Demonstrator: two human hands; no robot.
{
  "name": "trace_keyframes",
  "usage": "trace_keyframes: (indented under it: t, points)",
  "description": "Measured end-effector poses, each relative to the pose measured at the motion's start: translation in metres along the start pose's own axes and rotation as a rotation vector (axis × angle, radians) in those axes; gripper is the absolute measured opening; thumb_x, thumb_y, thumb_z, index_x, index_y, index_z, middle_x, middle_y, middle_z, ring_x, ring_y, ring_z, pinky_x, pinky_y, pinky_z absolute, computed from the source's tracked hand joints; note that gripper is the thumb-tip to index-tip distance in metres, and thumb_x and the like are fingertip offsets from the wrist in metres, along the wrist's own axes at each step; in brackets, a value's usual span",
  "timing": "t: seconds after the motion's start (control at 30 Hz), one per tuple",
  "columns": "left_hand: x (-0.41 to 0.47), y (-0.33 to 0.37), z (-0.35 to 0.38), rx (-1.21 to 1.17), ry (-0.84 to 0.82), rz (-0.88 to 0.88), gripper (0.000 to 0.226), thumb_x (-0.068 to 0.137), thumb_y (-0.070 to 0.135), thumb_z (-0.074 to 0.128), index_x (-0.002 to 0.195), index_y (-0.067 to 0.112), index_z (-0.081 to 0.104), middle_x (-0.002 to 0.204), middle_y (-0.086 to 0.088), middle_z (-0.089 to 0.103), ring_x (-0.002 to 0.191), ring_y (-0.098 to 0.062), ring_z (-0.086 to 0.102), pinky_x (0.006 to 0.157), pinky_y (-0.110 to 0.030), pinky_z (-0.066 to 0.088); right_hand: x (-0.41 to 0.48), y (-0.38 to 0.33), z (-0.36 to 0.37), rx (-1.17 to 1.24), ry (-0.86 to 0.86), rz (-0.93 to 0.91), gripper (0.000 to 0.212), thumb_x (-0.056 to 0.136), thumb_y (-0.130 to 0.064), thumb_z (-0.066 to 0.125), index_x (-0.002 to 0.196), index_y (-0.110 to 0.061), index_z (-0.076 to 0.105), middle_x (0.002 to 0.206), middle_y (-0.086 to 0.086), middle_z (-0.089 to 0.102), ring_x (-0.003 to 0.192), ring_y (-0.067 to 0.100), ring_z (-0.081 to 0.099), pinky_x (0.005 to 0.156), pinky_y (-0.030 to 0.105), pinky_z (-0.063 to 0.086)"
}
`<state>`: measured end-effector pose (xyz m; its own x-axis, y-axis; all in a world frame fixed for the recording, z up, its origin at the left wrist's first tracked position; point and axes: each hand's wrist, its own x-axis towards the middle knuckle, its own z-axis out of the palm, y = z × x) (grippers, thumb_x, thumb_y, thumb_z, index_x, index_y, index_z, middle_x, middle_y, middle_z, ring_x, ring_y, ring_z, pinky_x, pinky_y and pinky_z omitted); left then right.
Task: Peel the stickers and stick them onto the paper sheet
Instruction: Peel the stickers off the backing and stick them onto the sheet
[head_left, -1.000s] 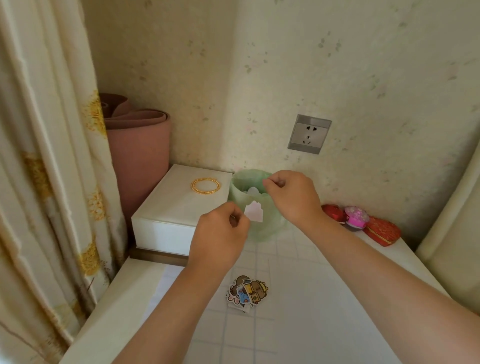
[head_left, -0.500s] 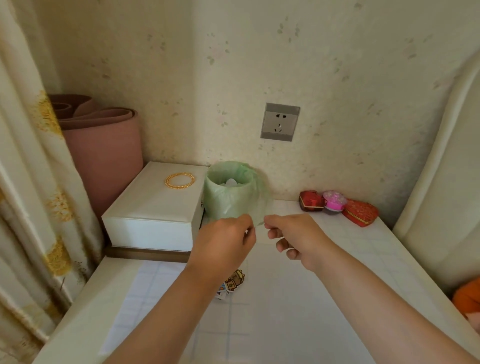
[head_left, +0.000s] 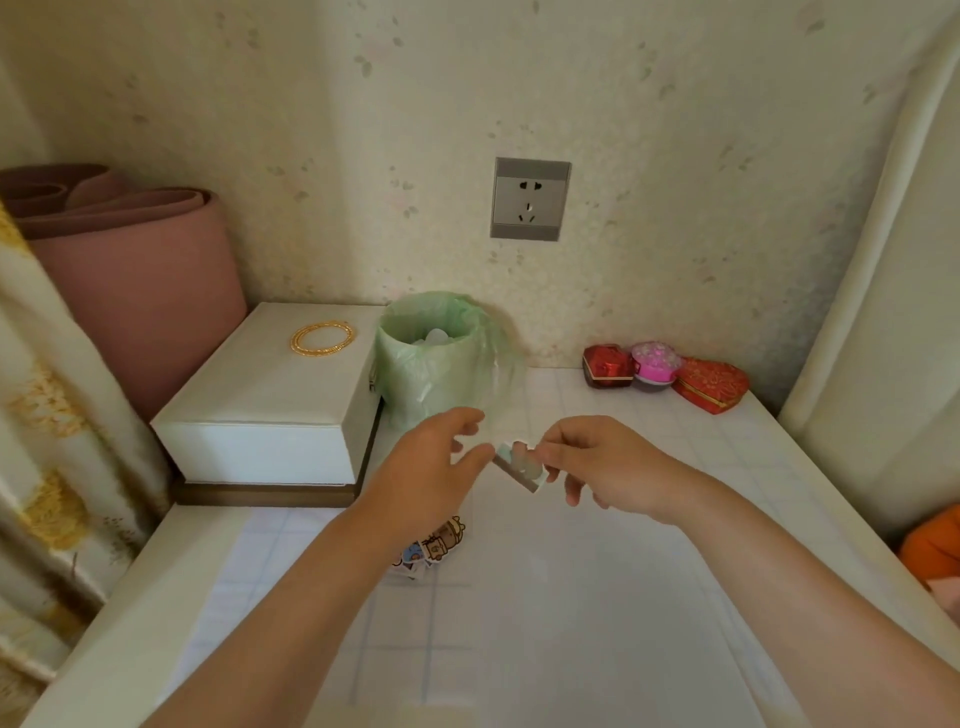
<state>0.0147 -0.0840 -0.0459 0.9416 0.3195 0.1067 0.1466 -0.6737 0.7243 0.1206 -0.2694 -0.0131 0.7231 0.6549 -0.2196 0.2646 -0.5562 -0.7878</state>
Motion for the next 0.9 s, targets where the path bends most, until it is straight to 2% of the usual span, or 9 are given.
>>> trace_keyframes:
  t: [0.13, 0.27, 0.43, 0.53, 0.63, 0.7, 0.77, 0.83, 0.9]
  points:
    - [0.006, 0.002, 0.006, -0.119, 0.019, -0.093, 0.002, 0.091, 0.032, 0.068, 0.089, 0.032, 0.069, 0.087, 0.015, 0.068, 0.074, -0.001, 0.058, 0.066, -0.019, 0.042, 0.002, 0.008, 0.002, -0.092, -0.024, -0.115, 0.018, 0.101, -0.030, 0.056, 0.089, -0.020, 0.065, 0.084, -0.005, 0.070, 0.063, 0.012, 0.064, 0.045, 0.015, 0.037]
    - [0.007, 0.006, 0.010, -0.214, 0.027, -0.111, 0.009, 0.089, 0.025, 0.071, 0.079, 0.026, 0.072, 0.064, 0.016, 0.062, 0.055, 0.004, 0.051, 0.060, -0.017, 0.039, 0.004, 0.013, 0.001, -0.130, 0.027, -0.134, 0.018, 0.099, -0.035, 0.057, 0.087, -0.024, 0.064, 0.085, -0.005, 0.071, 0.060, 0.009, 0.064, 0.057, 0.027, 0.045]
    - [0.009, 0.011, 0.011, -0.251, 0.055, -0.123, 0.011, 0.093, 0.021, 0.065, 0.084, 0.023, 0.069, 0.078, 0.008, 0.065, 0.065, -0.004, 0.058, 0.062, -0.018, 0.045, 0.008, 0.019, 0.000, -0.085, 0.209, -0.088, 0.019, 0.089, -0.047, 0.067, 0.096, -0.030, 0.068, 0.088, -0.007, 0.070, 0.067, 0.011, 0.067, 0.068, 0.030, 0.053]
    - [0.008, 0.015, 0.010, -0.328, 0.074, -0.131, 0.009, 0.093, 0.019, 0.066, 0.084, 0.021, 0.070, 0.081, 0.001, 0.068, 0.059, -0.003, 0.059, 0.053, -0.011, 0.042, 0.009, 0.017, 0.001, 0.089, 0.213, -0.112, 0.013, 0.091, -0.034, 0.071, 0.099, -0.024, 0.072, 0.086, -0.008, 0.070, 0.062, 0.008, 0.065, 0.055, 0.017, 0.047]
    - [0.008, 0.017, 0.010, -0.364, 0.069, -0.109, 0.007, 0.092, 0.017, 0.067, 0.086, 0.018, 0.071, 0.084, -0.002, 0.070, 0.059, -0.004, 0.060, 0.055, -0.011, 0.044, 0.009, 0.016, 0.002, 0.157, 0.223, -0.110, 0.010, 0.092, -0.027, 0.071, 0.092, -0.018, 0.074, 0.076, -0.003, 0.069, 0.057, 0.005, 0.061, 0.046, 0.012, 0.039]
    - [0.009, 0.014, 0.011, -0.314, 0.070, -0.097, 0.005, 0.092, 0.019, 0.067, 0.091, 0.023, 0.070, 0.085, 0.001, 0.071, 0.064, -0.005, 0.062, 0.061, -0.015, 0.046, 0.011, 0.017, 0.002, 0.158, 0.252, -0.066, 0.015, 0.090, -0.033, 0.072, 0.089, -0.019, 0.075, 0.073, 0.003, 0.069, 0.057, 0.007, 0.059, 0.046, 0.014, 0.039]
    - [0.008, 0.006, 0.013, -0.102, 0.043, -0.071, 0.012, 0.094, 0.025, 0.066, 0.104, 0.030, 0.066, 0.091, 0.010, 0.069, 0.079, -0.004, 0.063, 0.071, -0.017, 0.047, 0.014, 0.021, 0.002, 0.162, 0.311, -0.016, 0.022, 0.088, -0.040, 0.073, 0.085, -0.019, 0.074, 0.072, 0.004, 0.068, 0.060, 0.011, 0.059, 0.052, 0.020, 0.041]
    - [0.006, -0.001, 0.014, 0.180, -0.024, -0.020, 0.027, 0.094, 0.032, 0.064, 0.121, 0.035, 0.062, 0.110, 0.017, 0.065, 0.102, -0.003, 0.058, 0.088, -0.020, 0.046, 0.017, 0.028, 0.001, 0.168, 0.348, 0.031, 0.021, 0.090, -0.039, 0.071, 0.083, -0.019, 0.073, 0.079, 0.007, 0.070, 0.066, 0.016, 0.061, 0.059, 0.026, 0.044]
    - [0.001, -0.005, 0.017, 0.417, -0.148, 0.035, 0.040, 0.092, 0.043, 0.064, 0.131, 0.037, 0.057, 0.132, 0.017, 0.053, 0.126, -0.007, 0.044, 0.105, -0.026, 0.037, 0.019, 0.035, 0.001, 0.161, 0.343, 0.069, 0.018, 0.092, -0.035, 0.069, 0.082, -0.020, 0.072, 0.085, 0.012, 0.072, 0.065, 0.017, 0.061, 0.060, 0.027, 0.044]
